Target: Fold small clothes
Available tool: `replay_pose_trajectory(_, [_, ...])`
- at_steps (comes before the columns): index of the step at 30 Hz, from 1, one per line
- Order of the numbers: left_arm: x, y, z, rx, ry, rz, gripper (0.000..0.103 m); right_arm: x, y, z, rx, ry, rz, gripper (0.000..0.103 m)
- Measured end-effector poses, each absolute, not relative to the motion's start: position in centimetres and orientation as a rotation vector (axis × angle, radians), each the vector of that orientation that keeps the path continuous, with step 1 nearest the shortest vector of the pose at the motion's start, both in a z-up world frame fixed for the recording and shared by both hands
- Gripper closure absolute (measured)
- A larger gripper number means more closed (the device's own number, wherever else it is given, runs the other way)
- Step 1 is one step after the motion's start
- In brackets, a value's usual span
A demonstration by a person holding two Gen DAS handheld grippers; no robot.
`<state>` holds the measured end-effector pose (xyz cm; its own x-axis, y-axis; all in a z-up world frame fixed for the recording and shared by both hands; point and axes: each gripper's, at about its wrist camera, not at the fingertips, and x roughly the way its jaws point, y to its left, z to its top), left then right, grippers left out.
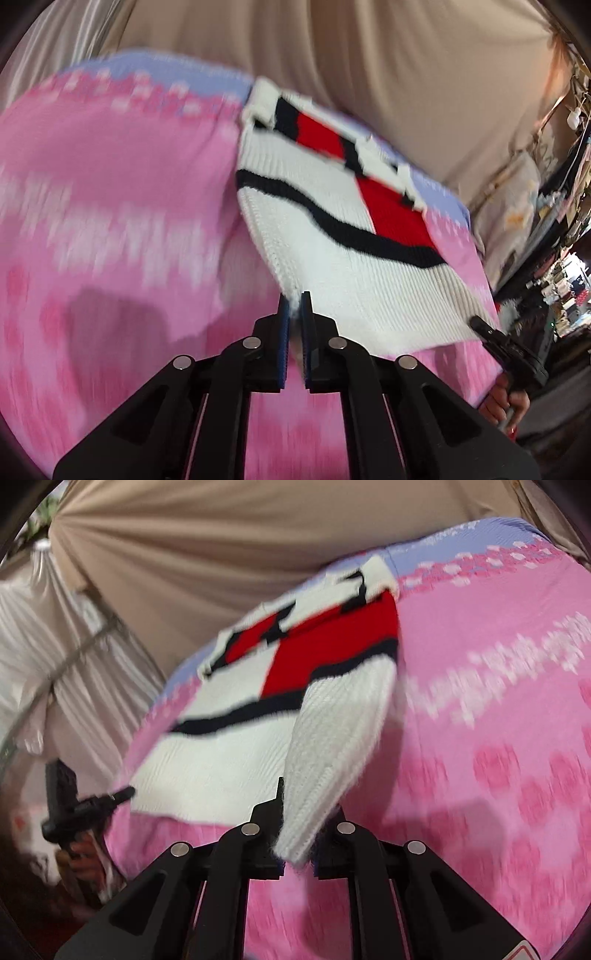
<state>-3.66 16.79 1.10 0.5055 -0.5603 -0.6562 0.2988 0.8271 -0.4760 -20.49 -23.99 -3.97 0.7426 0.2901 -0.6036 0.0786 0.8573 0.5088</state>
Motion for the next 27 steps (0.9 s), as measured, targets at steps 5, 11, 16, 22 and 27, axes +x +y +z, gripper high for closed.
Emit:
replay_pose_trajectory(5, [-8.6, 18.7, -2.2, -0.400, 1.020, -0.431, 0.103, -23.6, -23.5, -8.8, 0.692, 0.863, 0.133, 0.096])
replay_pose_trajectory(11, [-6.5, 18.6, -2.4, -0.433, 0.958, -0.409, 0.099, -21.8, -25.1, -8.1, 0.698, 0.796, 0.121, 0.094])
replay_pose_trajectory(16, [-4.5, 18.7, -3.1, -0.506, 0.960, -0.415, 0.043, -21.7, -25.0, -8.9, 0.759, 0.806, 0.102, 0.088])
replay_pose_trajectory(22, [-2.4, 15.5, -3.5, -0.450, 0.943, -0.503, 0.029, -21.2, -24.7, -8.4, 0.775, 0.773, 0.112, 0.086])
replay_pose_trajectory(27, [-1.5, 14.0, -3.0, -0.416, 0.986, -0.595, 0.097, -21.8, -24.2, -5.8, 0.698, 0.657, 0.104, 0.095])
